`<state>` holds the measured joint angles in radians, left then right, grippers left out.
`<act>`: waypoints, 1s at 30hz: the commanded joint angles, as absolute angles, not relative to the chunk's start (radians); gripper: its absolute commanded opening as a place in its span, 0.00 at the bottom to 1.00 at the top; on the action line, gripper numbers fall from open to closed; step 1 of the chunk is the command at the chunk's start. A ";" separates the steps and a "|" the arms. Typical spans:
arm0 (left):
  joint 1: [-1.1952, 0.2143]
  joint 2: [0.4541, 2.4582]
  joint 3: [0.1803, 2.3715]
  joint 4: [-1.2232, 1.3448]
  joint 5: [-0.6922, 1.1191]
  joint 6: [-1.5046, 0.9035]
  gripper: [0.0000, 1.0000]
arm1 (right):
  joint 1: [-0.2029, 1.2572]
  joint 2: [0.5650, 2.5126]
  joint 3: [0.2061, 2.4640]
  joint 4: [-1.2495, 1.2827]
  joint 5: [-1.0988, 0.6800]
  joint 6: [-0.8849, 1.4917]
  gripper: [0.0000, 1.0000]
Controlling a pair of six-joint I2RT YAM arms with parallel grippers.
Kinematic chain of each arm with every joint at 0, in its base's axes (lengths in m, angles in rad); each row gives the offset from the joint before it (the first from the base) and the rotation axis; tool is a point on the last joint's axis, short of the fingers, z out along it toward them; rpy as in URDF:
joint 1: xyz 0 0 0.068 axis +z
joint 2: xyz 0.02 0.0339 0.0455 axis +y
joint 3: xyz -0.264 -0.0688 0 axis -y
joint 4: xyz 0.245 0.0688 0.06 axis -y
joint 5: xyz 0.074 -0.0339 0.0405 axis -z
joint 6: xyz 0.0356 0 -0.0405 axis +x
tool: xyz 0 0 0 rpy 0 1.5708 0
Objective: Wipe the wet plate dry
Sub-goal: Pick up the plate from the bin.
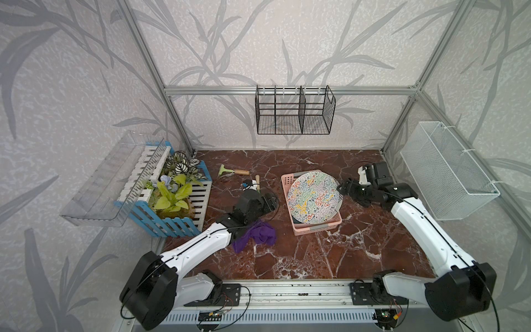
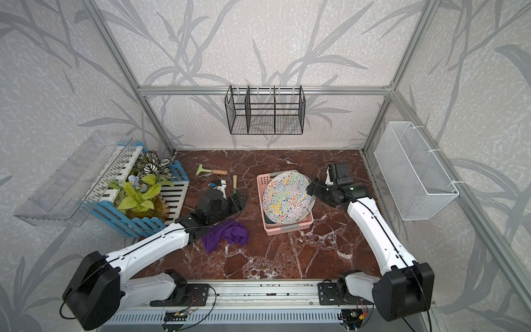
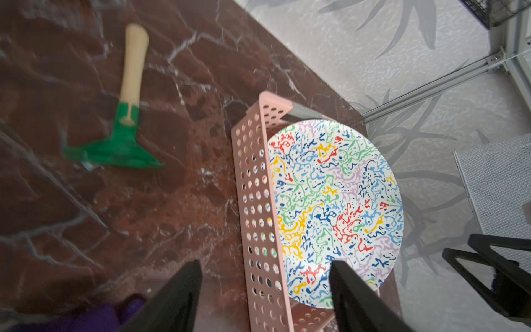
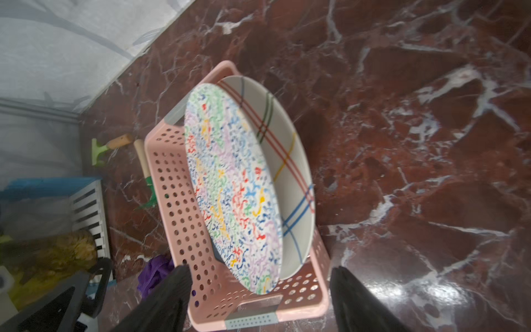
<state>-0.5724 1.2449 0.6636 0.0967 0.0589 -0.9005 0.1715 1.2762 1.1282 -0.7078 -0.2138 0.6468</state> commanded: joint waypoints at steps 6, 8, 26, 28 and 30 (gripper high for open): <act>-0.577 1.482 0.779 0.147 0.186 -0.886 0.52 | 0.176 1.452 1.166 -0.652 -0.347 0.594 0.57; -0.576 1.531 0.795 0.172 0.214 -0.892 0.50 | 0.176 1.483 1.180 -0.637 -0.361 0.596 0.55; -0.590 1.624 0.824 0.282 0.290 -0.922 0.50 | 0.381 1.521 1.091 -0.308 -0.439 0.751 0.48; -0.590 1.594 0.803 0.276 0.271 -0.921 0.50 | 0.385 1.545 1.109 -0.317 -0.412 0.749 0.45; -0.591 1.551 0.778 0.252 0.236 -0.912 0.50 | 0.386 1.544 1.120 -0.336 -0.373 0.741 0.34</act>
